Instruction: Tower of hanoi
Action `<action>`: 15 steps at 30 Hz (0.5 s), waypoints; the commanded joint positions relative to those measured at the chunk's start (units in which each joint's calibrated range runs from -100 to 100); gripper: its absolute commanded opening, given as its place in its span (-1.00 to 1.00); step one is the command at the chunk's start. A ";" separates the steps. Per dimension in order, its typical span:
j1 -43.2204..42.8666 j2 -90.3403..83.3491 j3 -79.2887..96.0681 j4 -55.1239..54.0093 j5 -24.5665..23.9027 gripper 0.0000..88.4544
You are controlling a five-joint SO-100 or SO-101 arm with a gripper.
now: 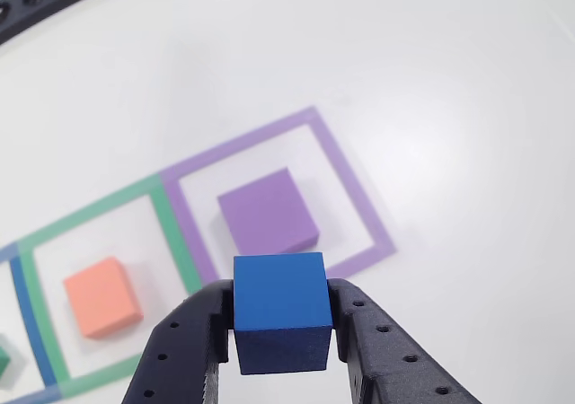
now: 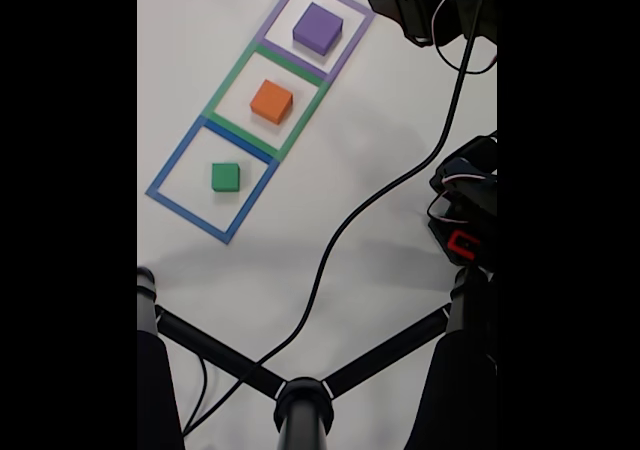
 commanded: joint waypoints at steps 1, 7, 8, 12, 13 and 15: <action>1.31 -2.16 12.37 -14.68 0.00 -0.99; 2.15 -0.24 29.81 -37.75 0.00 -0.99; 2.22 0.64 31.90 -41.47 0.00 -0.99; 2.22 5.61 38.72 -56.12 0.00 -0.99; 2.22 7.05 40.63 -60.41 0.00 -0.99; 2.22 10.58 43.54 -68.10 0.00 -0.99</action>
